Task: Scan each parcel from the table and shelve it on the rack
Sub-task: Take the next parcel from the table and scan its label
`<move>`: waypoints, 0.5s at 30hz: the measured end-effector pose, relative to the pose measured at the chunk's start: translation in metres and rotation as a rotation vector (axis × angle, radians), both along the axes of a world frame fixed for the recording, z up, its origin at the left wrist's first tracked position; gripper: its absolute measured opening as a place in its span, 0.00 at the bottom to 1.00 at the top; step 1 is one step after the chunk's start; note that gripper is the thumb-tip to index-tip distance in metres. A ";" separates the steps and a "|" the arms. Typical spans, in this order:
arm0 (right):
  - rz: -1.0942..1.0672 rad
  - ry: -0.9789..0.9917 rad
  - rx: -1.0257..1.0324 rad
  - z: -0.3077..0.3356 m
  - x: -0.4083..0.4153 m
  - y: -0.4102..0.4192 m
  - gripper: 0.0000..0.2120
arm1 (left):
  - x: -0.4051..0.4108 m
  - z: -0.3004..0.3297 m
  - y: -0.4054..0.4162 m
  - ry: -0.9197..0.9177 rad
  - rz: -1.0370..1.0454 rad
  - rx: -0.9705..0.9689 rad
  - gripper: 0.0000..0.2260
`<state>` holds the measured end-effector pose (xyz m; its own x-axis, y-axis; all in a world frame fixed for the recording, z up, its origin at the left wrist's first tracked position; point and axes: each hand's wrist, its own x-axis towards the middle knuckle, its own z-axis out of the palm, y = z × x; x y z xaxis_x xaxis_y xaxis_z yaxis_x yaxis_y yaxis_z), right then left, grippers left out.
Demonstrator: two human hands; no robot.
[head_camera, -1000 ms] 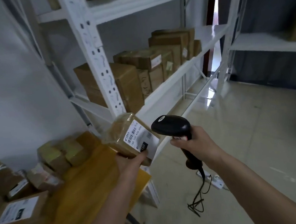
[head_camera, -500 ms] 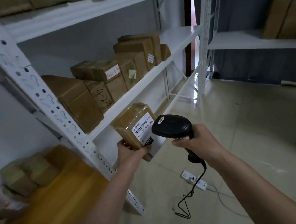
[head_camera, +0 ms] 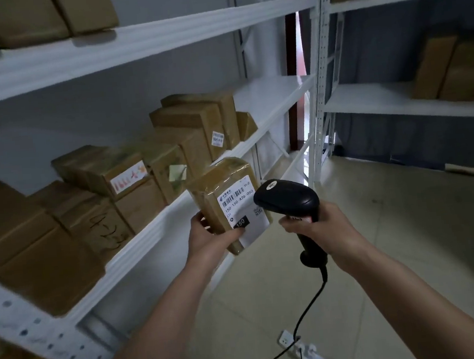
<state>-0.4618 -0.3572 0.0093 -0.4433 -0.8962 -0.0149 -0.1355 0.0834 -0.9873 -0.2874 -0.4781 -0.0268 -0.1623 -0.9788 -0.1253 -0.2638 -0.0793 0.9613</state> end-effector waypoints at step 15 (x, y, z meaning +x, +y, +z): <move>0.203 -0.022 -0.200 0.133 -0.072 -0.114 0.10 | -0.052 0.137 -0.094 0.075 0.042 -0.220 0.31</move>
